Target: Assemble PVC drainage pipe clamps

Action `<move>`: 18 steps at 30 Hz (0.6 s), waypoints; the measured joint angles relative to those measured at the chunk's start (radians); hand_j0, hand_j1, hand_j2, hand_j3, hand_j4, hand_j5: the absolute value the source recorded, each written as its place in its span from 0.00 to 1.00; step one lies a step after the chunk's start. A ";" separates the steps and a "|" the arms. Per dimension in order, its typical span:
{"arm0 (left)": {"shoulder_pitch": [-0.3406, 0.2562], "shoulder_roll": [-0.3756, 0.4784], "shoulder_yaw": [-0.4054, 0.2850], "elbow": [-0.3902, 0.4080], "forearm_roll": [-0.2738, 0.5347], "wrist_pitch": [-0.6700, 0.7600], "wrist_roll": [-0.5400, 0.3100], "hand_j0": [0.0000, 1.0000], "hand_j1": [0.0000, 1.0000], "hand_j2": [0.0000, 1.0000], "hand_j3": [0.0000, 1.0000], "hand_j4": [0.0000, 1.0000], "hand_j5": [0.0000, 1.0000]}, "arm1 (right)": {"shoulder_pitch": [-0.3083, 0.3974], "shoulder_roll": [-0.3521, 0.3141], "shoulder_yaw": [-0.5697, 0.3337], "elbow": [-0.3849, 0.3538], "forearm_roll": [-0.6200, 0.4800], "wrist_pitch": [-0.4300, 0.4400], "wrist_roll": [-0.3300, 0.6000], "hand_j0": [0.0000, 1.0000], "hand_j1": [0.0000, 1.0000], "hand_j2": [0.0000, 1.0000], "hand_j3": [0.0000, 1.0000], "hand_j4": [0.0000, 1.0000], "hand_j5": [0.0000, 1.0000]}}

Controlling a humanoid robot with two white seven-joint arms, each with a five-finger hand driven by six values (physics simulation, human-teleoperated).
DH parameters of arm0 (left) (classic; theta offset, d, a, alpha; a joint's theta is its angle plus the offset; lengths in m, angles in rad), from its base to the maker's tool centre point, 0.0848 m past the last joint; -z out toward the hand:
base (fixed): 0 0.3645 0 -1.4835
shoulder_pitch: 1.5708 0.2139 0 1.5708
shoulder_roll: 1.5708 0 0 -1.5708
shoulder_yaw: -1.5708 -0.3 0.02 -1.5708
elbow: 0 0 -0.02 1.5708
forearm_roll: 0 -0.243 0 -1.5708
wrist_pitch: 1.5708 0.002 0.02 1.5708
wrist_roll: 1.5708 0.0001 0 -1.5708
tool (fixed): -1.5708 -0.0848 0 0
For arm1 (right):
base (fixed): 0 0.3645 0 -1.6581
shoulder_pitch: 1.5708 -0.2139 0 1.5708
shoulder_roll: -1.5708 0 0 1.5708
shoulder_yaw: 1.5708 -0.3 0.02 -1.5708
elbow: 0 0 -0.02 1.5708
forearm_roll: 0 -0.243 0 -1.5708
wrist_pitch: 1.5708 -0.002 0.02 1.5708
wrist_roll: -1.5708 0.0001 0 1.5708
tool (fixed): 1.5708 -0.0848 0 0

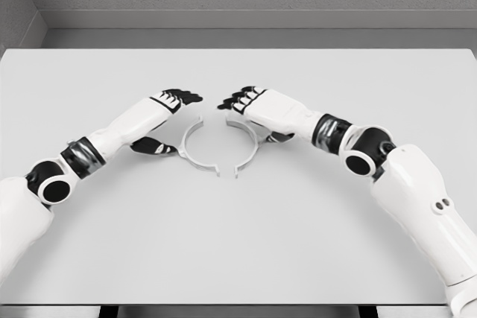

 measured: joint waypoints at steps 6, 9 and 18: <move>-0.031 -0.003 -0.005 0.026 0.000 0.000 0.000 1.00 1.00 1.00 1.00 1.00 1.00 | 0.077 -0.091 -0.154 -0.055 -0.011 -0.008 -0.001 1.00 1.00 1.00 1.00 1.00 1.00; -0.044 -0.018 -0.009 0.044 0.000 0.000 0.000 1.00 1.00 1.00 1.00 1.00 1.00 | 0.205 -0.147 -0.305 -0.183 -0.062 -0.032 -0.002 1.00 1.00 1.00 1.00 1.00 1.00; -0.044 -0.045 -0.012 0.063 -0.001 0.000 0.000 1.00 1.00 1.00 1.00 1.00 1.00 | 0.463 -0.218 -0.695 -0.365 -0.248 -0.177 -0.001 1.00 1.00 1.00 1.00 1.00 1.00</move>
